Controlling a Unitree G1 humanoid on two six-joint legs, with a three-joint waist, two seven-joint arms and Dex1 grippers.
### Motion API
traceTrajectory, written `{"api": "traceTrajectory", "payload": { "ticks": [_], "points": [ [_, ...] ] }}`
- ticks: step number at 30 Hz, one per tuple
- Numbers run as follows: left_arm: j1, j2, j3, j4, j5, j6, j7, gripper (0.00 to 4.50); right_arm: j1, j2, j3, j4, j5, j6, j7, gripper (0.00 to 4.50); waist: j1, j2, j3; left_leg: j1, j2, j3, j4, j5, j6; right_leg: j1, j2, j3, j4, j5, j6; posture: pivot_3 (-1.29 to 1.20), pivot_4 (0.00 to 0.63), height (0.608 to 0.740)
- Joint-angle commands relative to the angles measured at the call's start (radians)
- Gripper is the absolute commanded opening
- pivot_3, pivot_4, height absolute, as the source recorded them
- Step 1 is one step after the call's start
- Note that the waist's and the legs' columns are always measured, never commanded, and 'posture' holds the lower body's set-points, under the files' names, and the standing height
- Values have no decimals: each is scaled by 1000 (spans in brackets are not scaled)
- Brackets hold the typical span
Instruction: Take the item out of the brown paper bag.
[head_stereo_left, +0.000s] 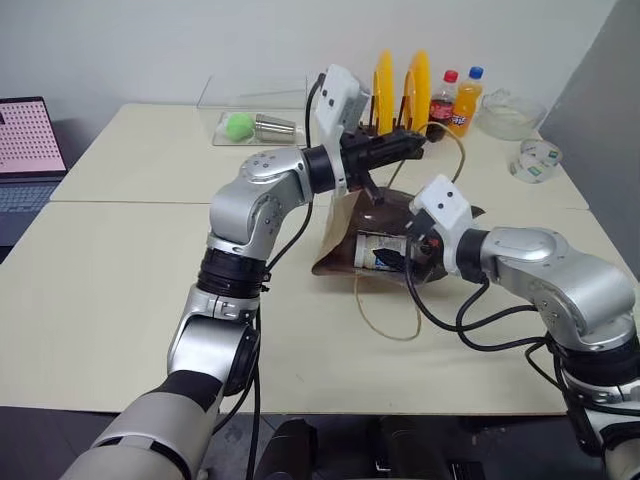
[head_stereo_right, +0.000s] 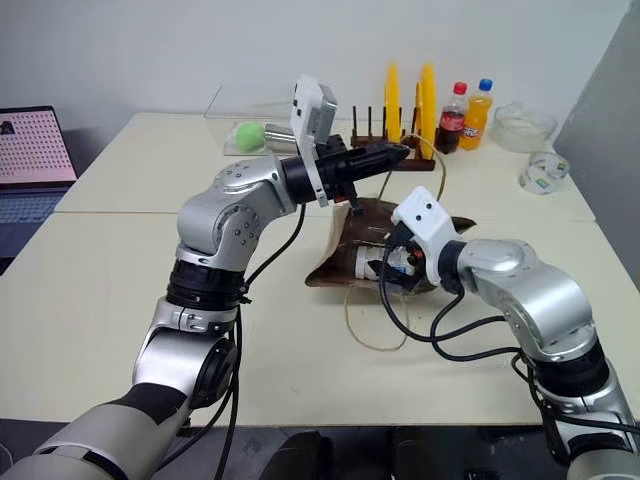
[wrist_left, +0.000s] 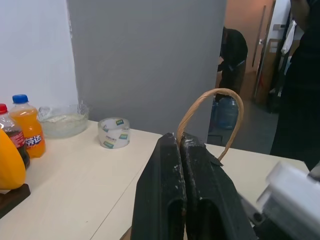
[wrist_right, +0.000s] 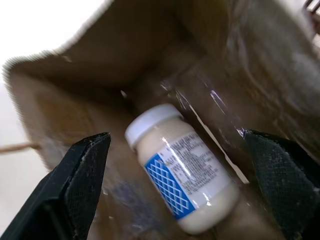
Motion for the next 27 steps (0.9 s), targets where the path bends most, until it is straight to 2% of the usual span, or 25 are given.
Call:
{"api": "traceTrajectory", "payload": {
  "ticks": [1, 5, 7, 13, 18, 21, 23, 24, 27],
  "points": [
    [-14, -7, 20, -57, -25, -5, 6, 0, -60, -61, 150, 38, -131, -136, 48, 4446, -1, 0, 0, 0, 0, 0, 0, 0, 0, 0, 0, 0, 0, 0, 0, 0, 150, 740],
    [-11, -8, 19, -63, -29, -3, 9, 0, -115, -123, 328, 99, -284, -273, 143, 4446, -1, 0, 0, 0, 0, 0, 0, 0, 0, 0, 0, 0, 0, 0, 0, 0, 150, 740],
    [-11, -8, 20, -65, -31, -2, 11, 0, -134, -122, 378, 139, -344, -322, 171, 4446, -1, 0, 0, 0, 0, 1, 0, 0, 0, 0, 0, 0, 0, 0, 0, 0, 150, 740],
    [-5, -9, 22, -77, -35, 4, 17, 0, -173, -84, 467, 310, -507, -436, 230, 4446, -1, 0, 0, 0, 0, 1, 0, 1, -2, 0, 0, 0, 0, 0, 0, 0, 150, 740],
    [0, -6, 21, -85, -36, 9, 23, 0, -161, -55, 487, 404, -589, -504, 291, 4446, 0, 0, 0, 0, 0, 1, 0, 2, -3, 0, 0, 0, 0, 0, 0, 0, 150, 740],
    [4, 3, 20, -83, -29, 7, 24, 0, -149, -43, 461, 408, -612, -546, 319, 3883, 0, 0, 0, 1, 0, 0, 1, 2, -3, 1, 0, 0, 0, 0, 0, 0, 150, 740],
    [5, 10, 18, -79, -20, 4, 27, 0, -148, -39, 432, 389, -625, -580, 324, 3137, 0, 0, 0, 1, 0, 0, 1, 2, -3, 1, 0, 0, 0, 0, 0, 0, 150, 740],
    [6, 14, 16, -73, -13, 1, 30, 0, -145, -43, 408, 363, -622, -597, 329, 3018, 0, 0, 0, 1, 0, 0, 1, 2, -3, 1, 0, 0, 0, 0, 0, 0, 150, 740],
    [7, 26, 11, -56, 6, -6, 41, 0, -128, -63, 332, 275, -610, -676, 326, 3019, 0, 0, 0, 1, 0, 0, 1, 2, -4, 0, 0, 0, 1, 0, 0, 0, 150, 740]
  ]
}}
